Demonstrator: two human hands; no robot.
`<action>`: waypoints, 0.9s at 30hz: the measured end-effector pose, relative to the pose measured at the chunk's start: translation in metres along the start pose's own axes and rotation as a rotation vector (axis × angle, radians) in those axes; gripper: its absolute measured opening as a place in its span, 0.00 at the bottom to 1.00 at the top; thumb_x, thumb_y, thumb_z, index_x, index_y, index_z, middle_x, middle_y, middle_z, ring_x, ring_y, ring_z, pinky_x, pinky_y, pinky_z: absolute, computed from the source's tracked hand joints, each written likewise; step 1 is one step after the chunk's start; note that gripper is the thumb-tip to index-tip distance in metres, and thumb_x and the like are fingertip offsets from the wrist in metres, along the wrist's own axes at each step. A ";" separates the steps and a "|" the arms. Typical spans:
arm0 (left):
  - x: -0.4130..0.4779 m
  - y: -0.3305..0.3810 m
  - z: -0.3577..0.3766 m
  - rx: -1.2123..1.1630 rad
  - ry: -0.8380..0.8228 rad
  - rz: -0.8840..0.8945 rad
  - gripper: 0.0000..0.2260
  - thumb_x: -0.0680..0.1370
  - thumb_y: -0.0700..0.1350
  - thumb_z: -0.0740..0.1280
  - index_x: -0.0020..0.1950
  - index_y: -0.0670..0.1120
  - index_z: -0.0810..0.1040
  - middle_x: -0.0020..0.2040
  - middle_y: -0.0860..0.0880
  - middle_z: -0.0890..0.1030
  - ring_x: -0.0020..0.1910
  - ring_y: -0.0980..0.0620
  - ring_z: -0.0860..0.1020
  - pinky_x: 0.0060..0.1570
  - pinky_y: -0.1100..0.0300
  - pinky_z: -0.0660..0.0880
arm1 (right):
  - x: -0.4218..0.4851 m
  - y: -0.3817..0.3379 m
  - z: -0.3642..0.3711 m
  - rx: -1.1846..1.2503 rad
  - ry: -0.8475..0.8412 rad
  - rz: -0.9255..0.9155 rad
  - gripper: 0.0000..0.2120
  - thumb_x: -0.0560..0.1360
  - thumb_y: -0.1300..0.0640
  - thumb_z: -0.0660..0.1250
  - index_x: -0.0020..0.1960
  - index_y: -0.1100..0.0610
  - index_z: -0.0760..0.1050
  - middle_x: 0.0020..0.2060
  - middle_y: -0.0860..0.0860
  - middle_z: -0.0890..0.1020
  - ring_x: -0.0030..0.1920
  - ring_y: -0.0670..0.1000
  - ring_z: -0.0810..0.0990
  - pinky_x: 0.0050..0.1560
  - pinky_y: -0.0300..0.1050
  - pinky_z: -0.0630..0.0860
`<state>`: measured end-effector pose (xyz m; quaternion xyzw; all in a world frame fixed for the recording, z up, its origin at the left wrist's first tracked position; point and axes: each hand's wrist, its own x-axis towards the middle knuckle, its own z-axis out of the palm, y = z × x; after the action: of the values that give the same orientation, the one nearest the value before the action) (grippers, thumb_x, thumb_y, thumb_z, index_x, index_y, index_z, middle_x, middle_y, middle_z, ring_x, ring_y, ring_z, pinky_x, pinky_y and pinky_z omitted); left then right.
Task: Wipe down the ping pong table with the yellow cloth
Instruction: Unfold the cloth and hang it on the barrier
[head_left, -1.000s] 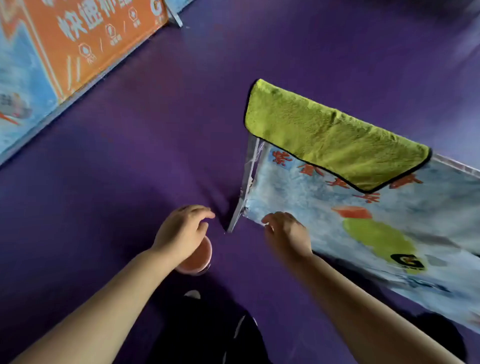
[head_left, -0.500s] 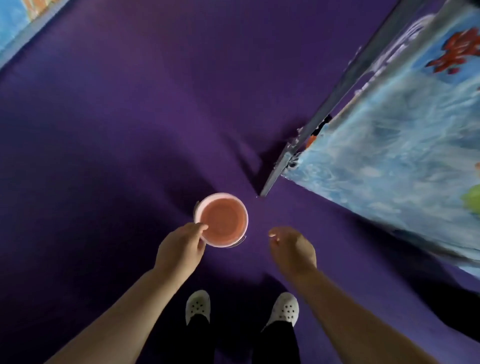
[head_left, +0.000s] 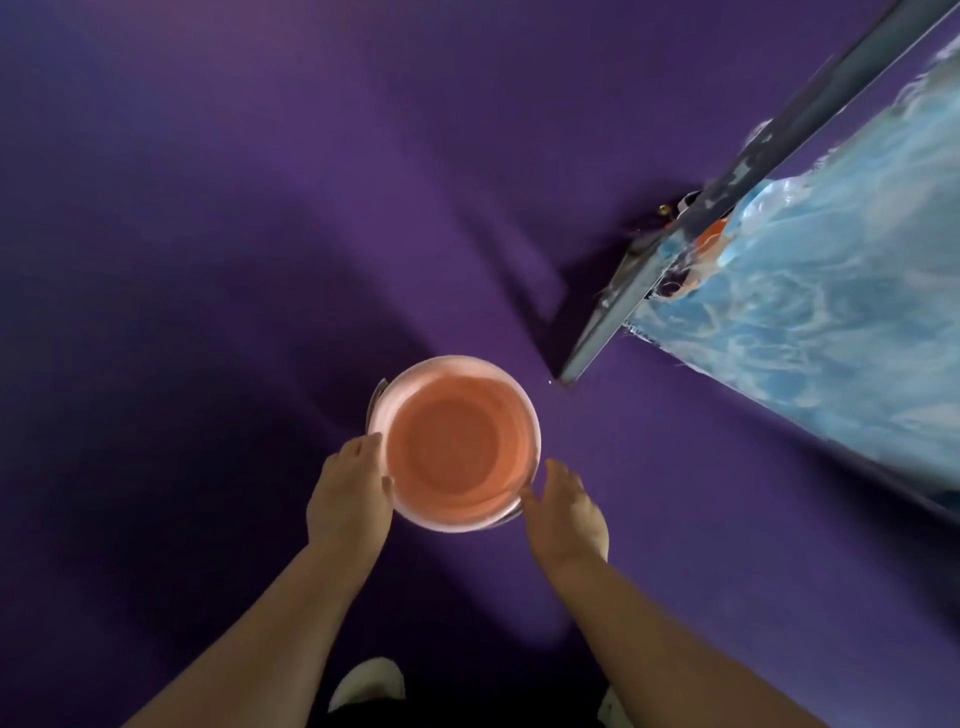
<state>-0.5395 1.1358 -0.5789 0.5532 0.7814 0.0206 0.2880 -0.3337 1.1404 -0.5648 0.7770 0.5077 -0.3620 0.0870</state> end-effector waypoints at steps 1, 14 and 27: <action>0.006 -0.003 0.006 -0.047 0.016 -0.007 0.18 0.76 0.40 0.65 0.65 0.48 0.70 0.54 0.50 0.77 0.50 0.51 0.75 0.44 0.56 0.75 | 0.008 0.000 0.008 0.017 -0.004 0.013 0.17 0.82 0.48 0.57 0.67 0.56 0.66 0.61 0.52 0.76 0.58 0.56 0.78 0.43 0.44 0.67; 0.034 0.000 0.036 -0.136 0.059 -0.186 0.04 0.74 0.38 0.63 0.48 0.41 0.75 0.40 0.45 0.78 0.31 0.52 0.76 0.24 0.63 0.66 | 0.036 0.009 0.024 0.223 0.059 0.093 0.03 0.78 0.59 0.59 0.50 0.58 0.69 0.46 0.53 0.79 0.43 0.54 0.75 0.40 0.43 0.66; 0.009 0.124 0.086 -0.200 0.007 0.031 0.04 0.71 0.38 0.61 0.41 0.43 0.75 0.37 0.49 0.77 0.30 0.53 0.75 0.23 0.64 0.62 | 0.052 0.133 -0.039 0.243 0.230 0.185 0.06 0.78 0.57 0.61 0.47 0.58 0.65 0.35 0.48 0.71 0.38 0.54 0.71 0.37 0.44 0.66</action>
<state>-0.3950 1.1673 -0.6112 0.5335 0.7679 0.1050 0.3388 -0.1898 1.1353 -0.6017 0.8614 0.3931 -0.3200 -0.0333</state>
